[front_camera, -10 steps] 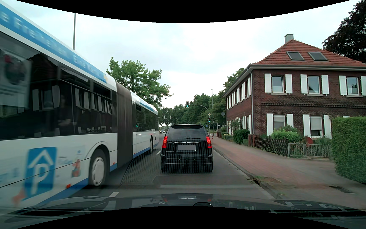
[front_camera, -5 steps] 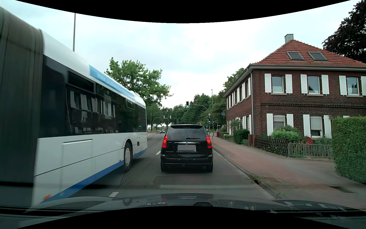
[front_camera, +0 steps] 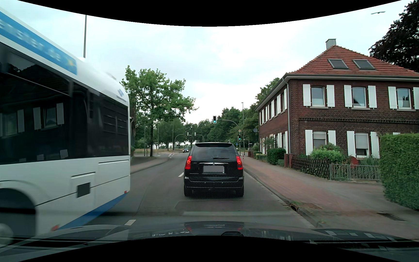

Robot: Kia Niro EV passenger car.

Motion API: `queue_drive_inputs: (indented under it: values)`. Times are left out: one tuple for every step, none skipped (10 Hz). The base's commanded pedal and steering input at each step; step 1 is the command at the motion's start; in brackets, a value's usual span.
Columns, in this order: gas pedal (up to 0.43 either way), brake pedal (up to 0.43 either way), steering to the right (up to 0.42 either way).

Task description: Follow the waypoints while adhering to traffic rules and regulations

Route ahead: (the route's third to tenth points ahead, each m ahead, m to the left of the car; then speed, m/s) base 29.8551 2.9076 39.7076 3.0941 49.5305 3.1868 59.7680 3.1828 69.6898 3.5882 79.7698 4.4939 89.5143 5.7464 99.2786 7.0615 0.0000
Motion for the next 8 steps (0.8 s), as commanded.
queue_drive_inputs:
  values:
    - [0.0,0.0,-0.004]
    - [0.0,0.0,-0.004]
    - [0.0,0.0,-0.004]
    - [0.0,0.0,-0.004]
    - [0.0,0.0,-0.004]
    - [0.0,0.0,-0.004]
    - [0.0,0.0,-0.004]
    - [0.0,0.0,-0.004]
